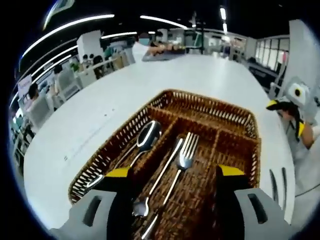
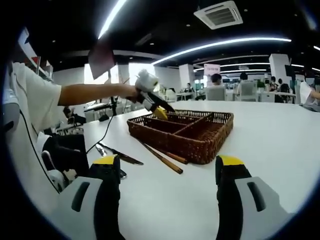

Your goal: Arrange the knives, forks, and spoons in their matching storage slots by inserting each utensil handle-first until every utensil is classified and aligned in the correct compartment

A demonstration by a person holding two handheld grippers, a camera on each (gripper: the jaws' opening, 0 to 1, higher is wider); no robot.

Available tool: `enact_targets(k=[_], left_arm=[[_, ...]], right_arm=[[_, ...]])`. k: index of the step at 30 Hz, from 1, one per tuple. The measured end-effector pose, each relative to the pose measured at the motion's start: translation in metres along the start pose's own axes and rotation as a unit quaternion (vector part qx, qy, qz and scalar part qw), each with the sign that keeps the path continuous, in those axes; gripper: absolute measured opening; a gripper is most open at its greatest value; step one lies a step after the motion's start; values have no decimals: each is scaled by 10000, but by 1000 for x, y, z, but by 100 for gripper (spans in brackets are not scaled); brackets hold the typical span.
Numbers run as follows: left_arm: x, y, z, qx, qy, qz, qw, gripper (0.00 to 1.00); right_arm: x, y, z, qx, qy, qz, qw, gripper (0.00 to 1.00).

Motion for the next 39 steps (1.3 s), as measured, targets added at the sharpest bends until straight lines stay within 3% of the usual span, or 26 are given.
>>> enact_targets(k=[6, 13, 16, 28, 31, 39], left_arm=[[7, -4, -5, 157, 109, -188, 9996, 86], [22, -9, -7, 333, 532, -564, 9964, 99], [27, -16, -9, 582, 646, -559, 9946, 100], [45, -23, -21, 807, 864, -912, 9888, 100], [49, -27, -25, 776, 1062, -857, 9876, 100], [64, -39, -39, 914, 1414, -1106, 9795, 100]], right_arm=[[0, 1, 3, 15, 26, -10, 10000, 81], [-1, 4, 7, 52, 94, -36, 9999, 81], [-2, 3, 9, 48, 114, -35, 9999, 81], [-2, 4, 20, 73, 204, -55, 9997, 81], [-2, 4, 22, 90, 226, -43, 9997, 82], [-1, 4, 25, 85, 268, -44, 9996, 83]])
Point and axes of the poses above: the point that each gripper's makers call its tool centre point, and the gripper's own axes: x roughly backward along the fingers, z roughly to its left, y roughly out of its top, the point moved 10 cm from there along x, roughly backward along the fingers, and after that the axes turned 9 degrees about y, right-handed, at the moved point
